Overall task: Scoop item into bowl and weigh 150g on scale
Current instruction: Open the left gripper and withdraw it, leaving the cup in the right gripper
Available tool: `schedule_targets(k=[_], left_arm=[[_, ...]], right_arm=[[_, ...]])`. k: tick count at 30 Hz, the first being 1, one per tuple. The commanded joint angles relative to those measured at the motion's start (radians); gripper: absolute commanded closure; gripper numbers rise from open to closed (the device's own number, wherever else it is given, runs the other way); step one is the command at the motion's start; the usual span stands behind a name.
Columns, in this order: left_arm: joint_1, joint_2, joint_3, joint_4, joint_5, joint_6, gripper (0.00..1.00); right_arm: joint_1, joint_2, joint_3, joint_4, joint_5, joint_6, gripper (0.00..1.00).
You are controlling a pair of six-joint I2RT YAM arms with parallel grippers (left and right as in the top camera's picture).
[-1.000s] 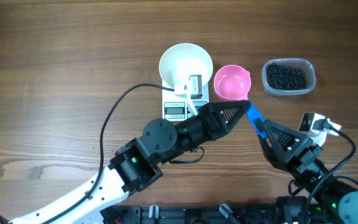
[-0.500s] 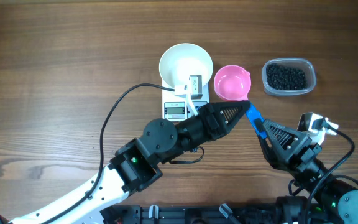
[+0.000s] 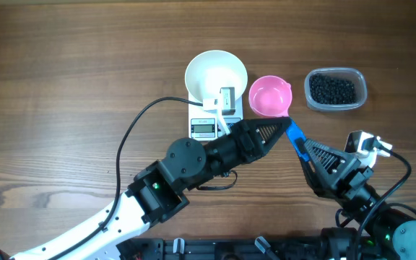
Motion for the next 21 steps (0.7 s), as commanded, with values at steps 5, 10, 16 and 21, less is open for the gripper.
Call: schedule_targets(k=[5, 10, 16, 21], left_arm=[[-0.003, 0.004, 0.000, -0.004, -0.016, 0.002, 0.96], [-0.003, 0.004, 0.000, -0.004, -0.016, 0.002, 0.96], [-0.003, 0.004, 0.000, -0.004, -0.016, 0.002, 0.96], [-0.003, 0.004, 0.000, -0.004, -0.016, 0.002, 0.96]], right_arm=[[0.004, 0.002, 0.013, 0.010, -0.029, 0.012, 0.71], [0.004, 0.002, 0.013, 0.010, -0.029, 0.012, 0.72], [0.004, 0.002, 0.013, 0.010, -0.029, 0.011, 0.77], [0.004, 0.002, 0.013, 0.010, -0.028, 0.011, 0.79]])
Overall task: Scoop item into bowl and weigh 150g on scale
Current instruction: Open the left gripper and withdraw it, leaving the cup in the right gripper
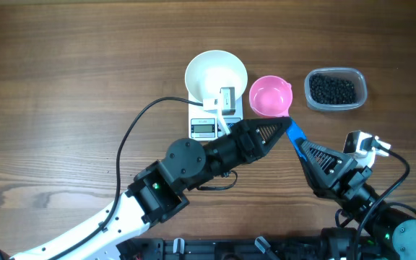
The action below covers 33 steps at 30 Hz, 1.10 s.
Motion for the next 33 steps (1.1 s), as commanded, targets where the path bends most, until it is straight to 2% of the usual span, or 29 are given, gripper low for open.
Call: schedule_targets(k=[1, 4, 6, 8, 10, 11, 13, 15, 18, 21, 23, 27, 31, 33], left_arm=[[-0.003, 0.004, 0.000, -0.009, -0.016, 0.003, 0.96], [-0.003, 0.004, 0.000, -0.009, -0.016, 0.003, 0.95], [-0.003, 0.004, 0.000, -0.009, -0.016, 0.003, 0.89], [-0.003, 0.004, 0.000, -0.009, -0.016, 0.003, 0.64], [-0.003, 0.004, 0.000, -0.009, -0.016, 0.003, 0.31], [-0.003, 0.004, 0.000, -0.009, -0.016, 0.003, 0.22], [-0.003, 0.004, 0.000, -0.010, -0.016, 0.003, 0.13], [-0.003, 0.004, 0.000, -0.010, -0.016, 0.003, 0.09], [-0.003, 0.004, 0.000, -0.010, -0.016, 0.011, 0.04], [-0.003, 0.004, 0.000, -0.042, -0.016, 0.016, 0.04], [-0.003, 0.004, 0.000, -0.080, -0.016, 0.064, 0.00], [-0.001, -0.002, 0.000, -0.121, -0.017, 0.170, 0.00], [0.011, -0.031, 0.000, -0.186, -0.018, 0.299, 0.00], [0.028, -0.058, 0.000, -0.260, -0.031, 0.332, 0.00]], right_arm=[[0.004, 0.000, 0.013, 0.014, -0.017, 0.011, 0.81], [0.004, 0.000, 0.013, 0.014, -0.016, 0.011, 0.89], [0.004, 0.000, 0.013, 0.014, -0.016, 0.010, 0.93], [0.004, 0.000, 0.013, 0.014, -0.016, 0.001, 0.96], [0.004, 0.001, 0.013, 0.014, -0.012, -0.022, 0.96], [0.004, 0.002, 0.013, 0.013, -0.012, -0.033, 0.96], [0.004, 0.006, 0.013, -0.001, -0.006, -0.043, 0.96], [0.004, 0.010, 0.013, -0.011, 0.014, -0.084, 0.96], [0.004, 0.024, 0.013, -0.068, 0.080, -0.222, 0.96], [0.004, 0.057, 0.014, -0.115, 0.127, -0.303, 0.95], [0.004, 0.093, 0.025, -0.099, 0.150, -0.388, 0.95], [0.004, 0.160, 0.090, -0.120, 0.152, -0.496, 0.95], [0.004, 0.249, 0.227, -0.244, 0.149, -0.637, 0.95], [0.004, 0.313, 0.342, -0.383, 0.154, -0.760, 0.95]])
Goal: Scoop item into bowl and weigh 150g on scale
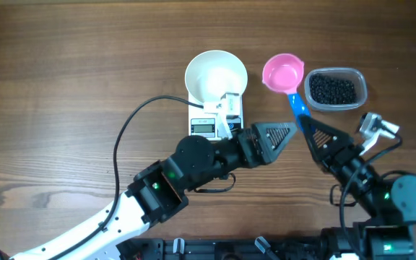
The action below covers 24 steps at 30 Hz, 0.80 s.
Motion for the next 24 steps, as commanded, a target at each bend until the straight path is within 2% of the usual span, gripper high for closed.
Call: schedule_targets(k=[1, 4, 10, 12, 15, 18, 24], left_arm=[[0.034, -0.067, 0.002, -0.107, -0.032, 0.169, 0.00], [0.076, -0.124, 0.002, -0.269, -0.047, 0.253, 0.00], [0.183, -0.229, 0.002, -0.570, -0.063, 0.305, 0.00], [0.211, -0.250, 0.002, -0.641, -0.064, 0.319, 0.00], [0.238, -0.275, 0.002, -0.719, -0.064, 0.319, 0.00], [0.241, -0.285, 0.002, -0.728, -0.064, 0.318, 0.00], [0.240, -0.278, 0.002, -0.755, -0.056, 0.315, 0.00]], right_arm=[[0.004, 0.101, 0.212, -0.165, 0.027, -0.292, 0.95], [0.004, 0.221, 0.405, -0.398, 0.033, -0.476, 0.95], [0.004, 0.507, 0.785, -0.921, 0.028, -0.826, 0.96], [0.004, 0.583, 0.864, -1.044, 0.034, -0.892, 0.96], [0.004, 0.669, 0.927, -1.171, 0.057, -0.902, 0.96], [0.004, 0.710, 0.925, -1.238, 0.057, -0.876, 0.96], [0.004, 0.703, 0.925, -1.291, 0.061, -0.908, 0.96]])
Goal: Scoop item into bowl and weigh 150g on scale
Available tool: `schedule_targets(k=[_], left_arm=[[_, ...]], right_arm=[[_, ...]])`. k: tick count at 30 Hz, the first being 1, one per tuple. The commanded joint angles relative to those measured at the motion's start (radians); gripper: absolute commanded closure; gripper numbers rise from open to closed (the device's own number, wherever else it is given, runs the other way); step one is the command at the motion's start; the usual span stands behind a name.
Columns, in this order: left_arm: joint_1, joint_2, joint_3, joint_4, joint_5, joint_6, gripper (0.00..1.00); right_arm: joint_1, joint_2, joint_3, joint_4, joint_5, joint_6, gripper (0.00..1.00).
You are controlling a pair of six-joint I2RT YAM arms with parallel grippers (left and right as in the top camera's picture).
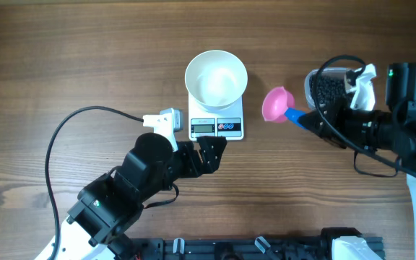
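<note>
A white bowl [216, 76] stands on the white scale [216, 127] at mid-table. The pink scoop [274, 105] hangs tilted on its side between the scale and the clear container of black beans [326, 88]. My right gripper [308, 120] is shut on its blue handle [293, 114], and the right arm covers much of the container. My left gripper [211, 153] sits just below the scale's front edge, its fingers slightly apart and holding nothing.
The left arm's black cable [85, 115] loops over the wooden table [63, 50] left of the scale. The right arm's body [403, 130] fills the right edge.
My right gripper has swung the scoop from beside the container's far-left corner to lower, tilted, left of it. The left gripper has drawn back from mid-table to below the scale.
Both grippers met at the scoop's blue handle in front of the scale, and stayed so. Then the right gripper alone held the scoop up near the bean container, the left standing apart. Now the scoop is tilted beside the container and the left arm has withdrawn.
</note>
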Motion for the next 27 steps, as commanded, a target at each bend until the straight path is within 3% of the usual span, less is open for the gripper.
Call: schedule_targets(k=[1, 11, 15, 19, 24, 27], left_arm=[[0.005, 0.000, 0.003, -0.018, 0.004, 0.024, 0.00], [0.005, 0.042, 0.003, -0.003, 0.105, 0.034, 0.00], [0.005, 0.054, 0.003, 0.016, 0.225, 0.163, 0.00], [0.005, 0.060, 0.003, 0.015, 0.232, 0.171, 0.00], [0.005, 0.060, 0.003, 0.064, 0.314, 0.189, 0.00], [0.005, 0.060, 0.003, 0.145, 0.423, 0.189, 0.00]], right_arm=[[0.004, -0.032, 0.025, -0.002, 0.014, -0.059, 0.96], [0.004, -0.141, 0.025, 0.033, 0.014, -0.129, 0.96], [0.004, -0.159, 0.025, 0.026, -0.224, -0.309, 0.96], [0.004, -0.155, 0.025, 0.002, -0.435, -0.455, 0.96], [0.004, -0.143, 0.025, 0.021, -0.427, -0.433, 0.96], [0.004, -0.136, 0.025, 0.056, -0.373, -0.296, 0.96]])
